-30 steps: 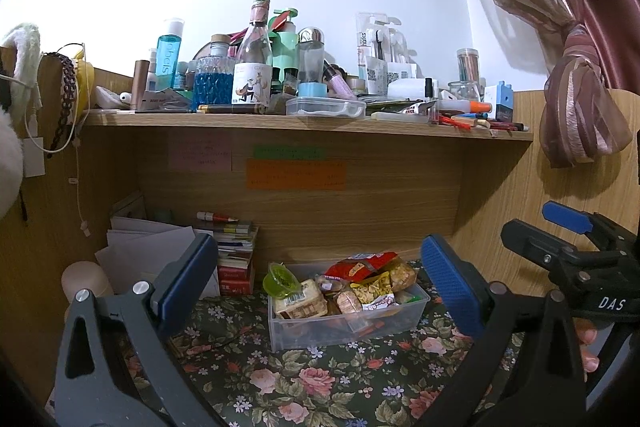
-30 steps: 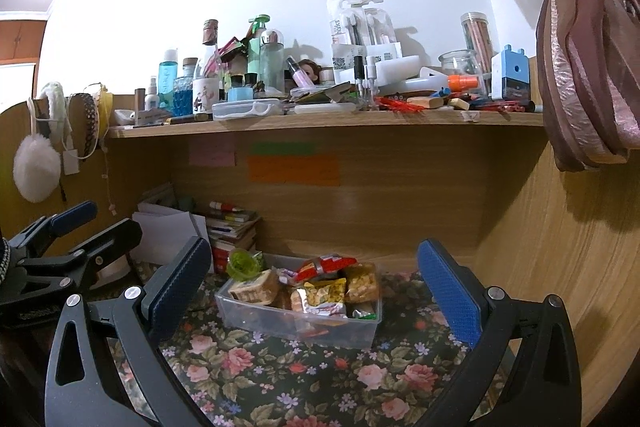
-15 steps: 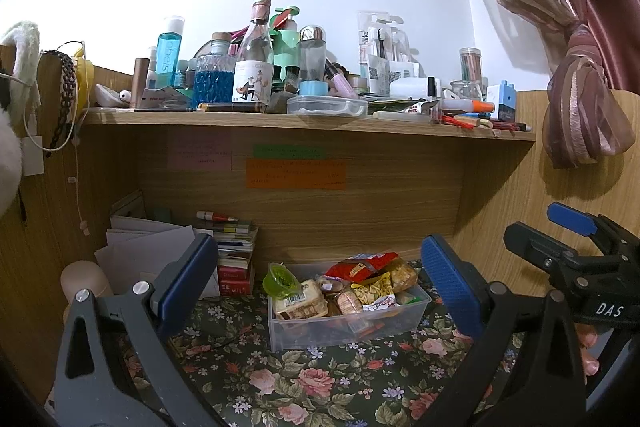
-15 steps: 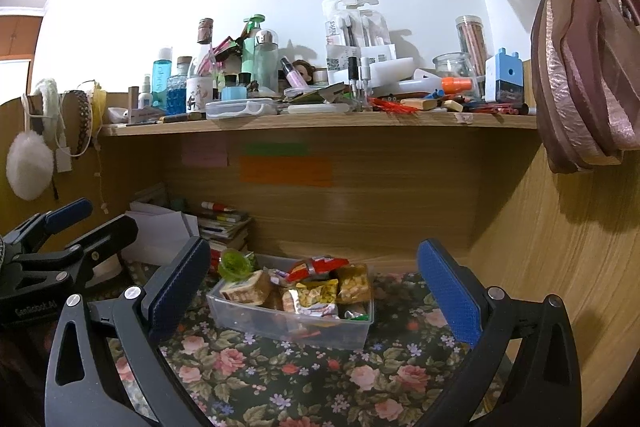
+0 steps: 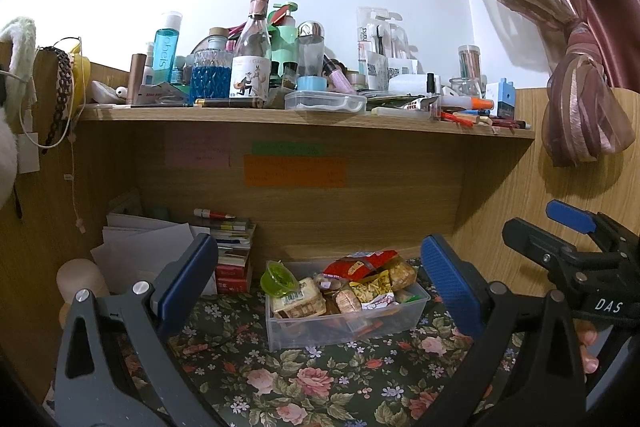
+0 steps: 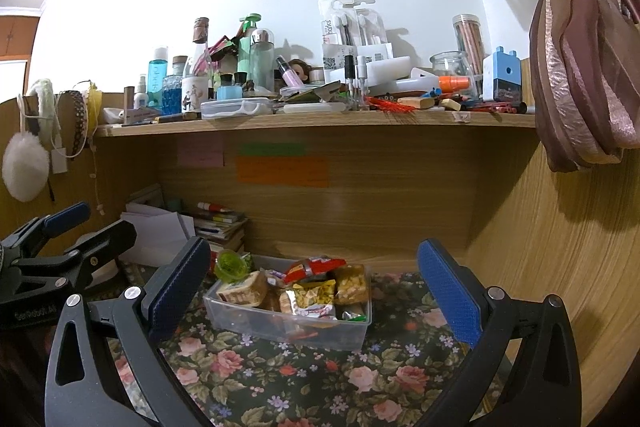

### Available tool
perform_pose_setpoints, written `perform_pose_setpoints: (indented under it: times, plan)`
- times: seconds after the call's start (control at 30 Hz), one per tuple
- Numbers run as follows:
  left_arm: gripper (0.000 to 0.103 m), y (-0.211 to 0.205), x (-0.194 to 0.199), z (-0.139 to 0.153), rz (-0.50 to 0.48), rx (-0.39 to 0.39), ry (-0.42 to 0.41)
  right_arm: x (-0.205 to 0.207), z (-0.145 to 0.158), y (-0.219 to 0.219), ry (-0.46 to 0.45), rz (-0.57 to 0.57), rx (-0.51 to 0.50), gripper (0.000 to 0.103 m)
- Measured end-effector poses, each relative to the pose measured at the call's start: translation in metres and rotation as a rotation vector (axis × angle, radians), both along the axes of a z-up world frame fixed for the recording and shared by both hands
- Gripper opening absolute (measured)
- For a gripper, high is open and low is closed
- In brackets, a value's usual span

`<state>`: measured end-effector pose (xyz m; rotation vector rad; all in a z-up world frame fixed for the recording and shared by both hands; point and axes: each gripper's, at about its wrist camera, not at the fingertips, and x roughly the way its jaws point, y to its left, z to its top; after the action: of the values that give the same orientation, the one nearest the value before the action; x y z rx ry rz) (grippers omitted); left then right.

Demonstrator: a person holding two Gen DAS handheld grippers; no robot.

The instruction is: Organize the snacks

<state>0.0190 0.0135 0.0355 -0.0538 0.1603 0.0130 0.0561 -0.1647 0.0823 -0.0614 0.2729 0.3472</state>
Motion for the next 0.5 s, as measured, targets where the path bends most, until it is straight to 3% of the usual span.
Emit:
perform_pose_setpoints:
  times: [0.5]
  plan:
    - [0.103, -0.0015, 0.0006, -0.0026, 0.002, -0.004, 0.008, 0.0061, -0.0040, 0.0001, 0.013, 0.006, -0.001, 0.103]
